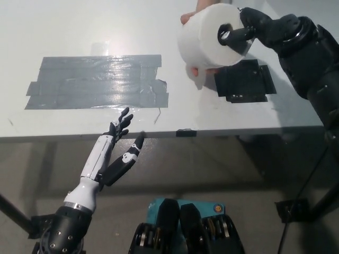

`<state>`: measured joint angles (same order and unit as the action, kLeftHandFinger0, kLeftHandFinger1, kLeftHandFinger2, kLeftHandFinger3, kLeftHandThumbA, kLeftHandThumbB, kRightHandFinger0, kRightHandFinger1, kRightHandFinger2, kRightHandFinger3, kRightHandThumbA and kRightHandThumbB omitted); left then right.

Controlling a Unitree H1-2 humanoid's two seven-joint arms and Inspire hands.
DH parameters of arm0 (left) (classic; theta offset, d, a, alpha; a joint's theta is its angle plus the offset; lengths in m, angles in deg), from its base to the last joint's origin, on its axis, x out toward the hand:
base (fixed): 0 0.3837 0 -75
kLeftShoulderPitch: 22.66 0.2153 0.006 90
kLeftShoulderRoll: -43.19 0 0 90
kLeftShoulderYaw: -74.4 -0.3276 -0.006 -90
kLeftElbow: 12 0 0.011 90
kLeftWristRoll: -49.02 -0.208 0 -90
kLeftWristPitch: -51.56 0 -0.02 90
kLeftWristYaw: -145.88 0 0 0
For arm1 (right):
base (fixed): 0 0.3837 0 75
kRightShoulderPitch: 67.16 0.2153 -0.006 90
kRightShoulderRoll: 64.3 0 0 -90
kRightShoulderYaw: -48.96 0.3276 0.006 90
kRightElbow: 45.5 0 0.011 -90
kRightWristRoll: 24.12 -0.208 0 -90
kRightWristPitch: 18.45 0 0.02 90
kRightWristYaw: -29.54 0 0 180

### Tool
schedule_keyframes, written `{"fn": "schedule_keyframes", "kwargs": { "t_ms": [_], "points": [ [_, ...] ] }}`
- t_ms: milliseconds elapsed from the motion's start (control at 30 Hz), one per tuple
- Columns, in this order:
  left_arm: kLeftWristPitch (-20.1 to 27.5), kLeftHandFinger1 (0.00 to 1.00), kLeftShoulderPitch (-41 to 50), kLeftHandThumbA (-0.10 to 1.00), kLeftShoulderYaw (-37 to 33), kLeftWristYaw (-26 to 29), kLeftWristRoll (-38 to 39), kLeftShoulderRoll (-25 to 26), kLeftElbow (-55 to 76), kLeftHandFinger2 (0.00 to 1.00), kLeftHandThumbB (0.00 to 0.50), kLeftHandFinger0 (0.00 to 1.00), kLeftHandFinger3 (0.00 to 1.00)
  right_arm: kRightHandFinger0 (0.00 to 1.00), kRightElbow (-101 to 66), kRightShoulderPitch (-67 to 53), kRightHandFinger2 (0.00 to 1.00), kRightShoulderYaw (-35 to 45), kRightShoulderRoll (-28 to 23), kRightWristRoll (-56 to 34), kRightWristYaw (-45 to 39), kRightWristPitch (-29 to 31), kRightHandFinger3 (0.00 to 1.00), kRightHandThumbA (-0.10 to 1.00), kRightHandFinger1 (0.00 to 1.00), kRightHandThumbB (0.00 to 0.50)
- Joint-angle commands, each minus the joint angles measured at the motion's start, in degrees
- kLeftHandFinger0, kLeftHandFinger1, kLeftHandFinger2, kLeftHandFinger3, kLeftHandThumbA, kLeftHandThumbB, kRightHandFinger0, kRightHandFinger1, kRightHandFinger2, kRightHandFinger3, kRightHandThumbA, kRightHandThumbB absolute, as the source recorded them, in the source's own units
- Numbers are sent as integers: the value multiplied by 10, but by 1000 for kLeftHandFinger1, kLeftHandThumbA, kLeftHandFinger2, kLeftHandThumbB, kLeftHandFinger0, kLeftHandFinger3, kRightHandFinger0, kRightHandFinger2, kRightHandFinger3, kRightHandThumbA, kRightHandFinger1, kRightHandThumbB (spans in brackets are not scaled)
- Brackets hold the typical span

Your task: A toilet paper roll is kept on the black spot on the desk infront of the robot and the robot inserts its right thumb into the hole in the centre to grab the roll. Then it passes the roll to a person.

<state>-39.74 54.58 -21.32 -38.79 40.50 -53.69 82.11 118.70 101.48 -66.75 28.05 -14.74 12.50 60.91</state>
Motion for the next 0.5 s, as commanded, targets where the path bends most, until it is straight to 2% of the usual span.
{"fn": "schedule_keyframes", "kwargs": {
  "t_ms": [0, 67, 200, 300, 467],
  "points": [
    [5, 1000, -14, 633, 1, -6, -1, 5, 7, 1000, 1, 1000, 1000, 1000, -12, 41, 1000, -20, -17, 43, -57, 18, 1000, 543, 1000, 500],
    [2, 1000, -14, 633, 2, -7, 2, 5, 9, 1000, 2, 1000, 1000, 1000, -13, 38, 1000, -23, -18, 47, -57, 20, 1000, 616, 1000, 500],
    [0, 1000, -14, 636, 1, -8, 0, 6, 12, 1000, 5, 1000, 1000, 1000, -19, 36, 1000, -19, -22, 52, -51, 22, 1000, 681, 1000, 500],
    [-1, 1000, -14, 642, -1, -8, -2, 6, 12, 1000, 6, 1000, 1000, 1000, -36, 39, 1000, 5, -37, 39, -52, 22, 1000, 800, 1000, 500],
    [1, 1000, -14, 646, 0, -8, 0, 5, 11, 1000, 3, 1000, 1000, 1000, -103, 43, 1000, 59, -70, 7, -67, 4, 1000, 754, 1000, 500]
  ]
}}
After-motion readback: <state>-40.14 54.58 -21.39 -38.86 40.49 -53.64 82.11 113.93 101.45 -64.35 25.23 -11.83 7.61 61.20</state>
